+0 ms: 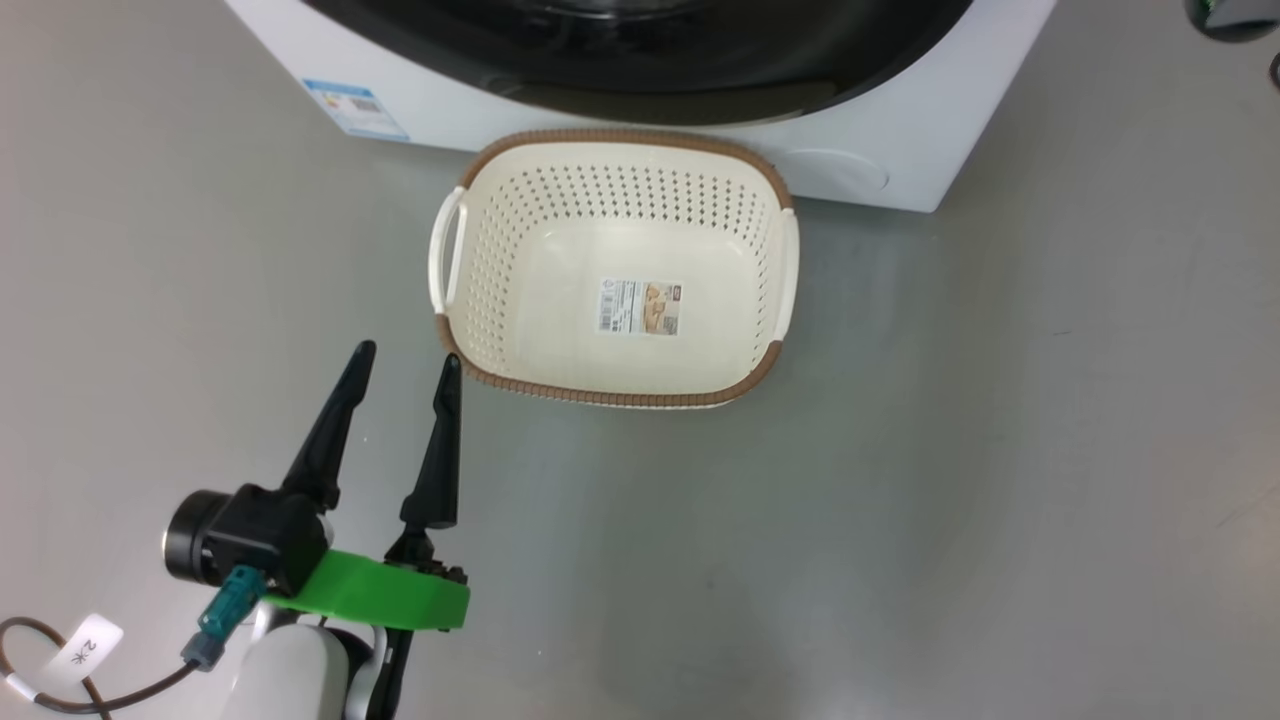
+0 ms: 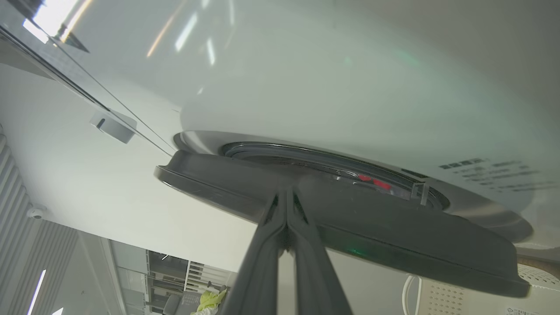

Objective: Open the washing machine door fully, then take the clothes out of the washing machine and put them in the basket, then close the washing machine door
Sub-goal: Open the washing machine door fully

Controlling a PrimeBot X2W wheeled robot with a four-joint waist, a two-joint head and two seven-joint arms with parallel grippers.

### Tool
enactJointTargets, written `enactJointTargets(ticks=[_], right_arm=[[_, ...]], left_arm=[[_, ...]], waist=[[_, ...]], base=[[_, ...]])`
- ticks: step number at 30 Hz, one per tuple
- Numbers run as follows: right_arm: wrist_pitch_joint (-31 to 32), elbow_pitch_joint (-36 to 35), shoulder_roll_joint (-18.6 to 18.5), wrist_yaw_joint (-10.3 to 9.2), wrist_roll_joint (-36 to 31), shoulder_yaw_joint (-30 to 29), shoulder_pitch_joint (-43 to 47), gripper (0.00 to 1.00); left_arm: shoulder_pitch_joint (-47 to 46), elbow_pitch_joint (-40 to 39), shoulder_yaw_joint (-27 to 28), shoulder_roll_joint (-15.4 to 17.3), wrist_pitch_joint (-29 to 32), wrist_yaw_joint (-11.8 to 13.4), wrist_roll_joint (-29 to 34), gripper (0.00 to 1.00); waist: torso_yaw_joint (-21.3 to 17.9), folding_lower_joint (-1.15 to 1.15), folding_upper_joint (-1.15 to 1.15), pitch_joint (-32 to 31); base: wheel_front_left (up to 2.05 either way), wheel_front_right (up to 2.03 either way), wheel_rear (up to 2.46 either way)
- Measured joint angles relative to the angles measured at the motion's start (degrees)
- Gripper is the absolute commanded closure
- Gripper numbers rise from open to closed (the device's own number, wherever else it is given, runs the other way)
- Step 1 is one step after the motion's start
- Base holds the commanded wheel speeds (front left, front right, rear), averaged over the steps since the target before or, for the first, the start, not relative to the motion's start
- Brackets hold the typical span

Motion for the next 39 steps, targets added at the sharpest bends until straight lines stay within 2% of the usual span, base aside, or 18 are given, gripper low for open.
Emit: enactJointTargets(ticks=[8, 20, 29, 39], right_arm=[[4.38, 6.64, 0.01, 0.0, 0.54, 0.52, -6.19, 1.0], [7.17, 11.06, 0.64, 0.0, 0.42, 1.94, -9.45, 1.0], [9.66, 10.84, 0.78, -0.15, -1.27, 3.56, -8.98, 1.0], [13.07, 6.25, 2.75, -0.15, -2.03, 5.45, -2.2, 1.0]], left_arm=[[-1.52, -1.26, -1.45, -0.04, 0.0, 0.01, -1.44, 0.0], [-2.42, -2.18, -2.37, -0.07, -0.01, 0.01, -1.47, 0.0], [-2.62, -2.11, -3.35, -0.07, -0.01, 0.08, -1.89, 0.0], [-2.04, -1.45, -3.2, -0.07, -0.01, 0.19, -1.9, 0.0]], waist=[[1.77, 0.0, 0.0, 3.15], [2.77, 0.0, 0.0, 5.06], [2.82, 0.0, 0.0, 4.03], [2.75, 0.0, 0.0, 0.99]], base=[[0.0, 0.0, 0.0], [0.0, 0.0, 0.0], [0.0, 0.0, 0.0], [0.0, 0.0, 0.0]])
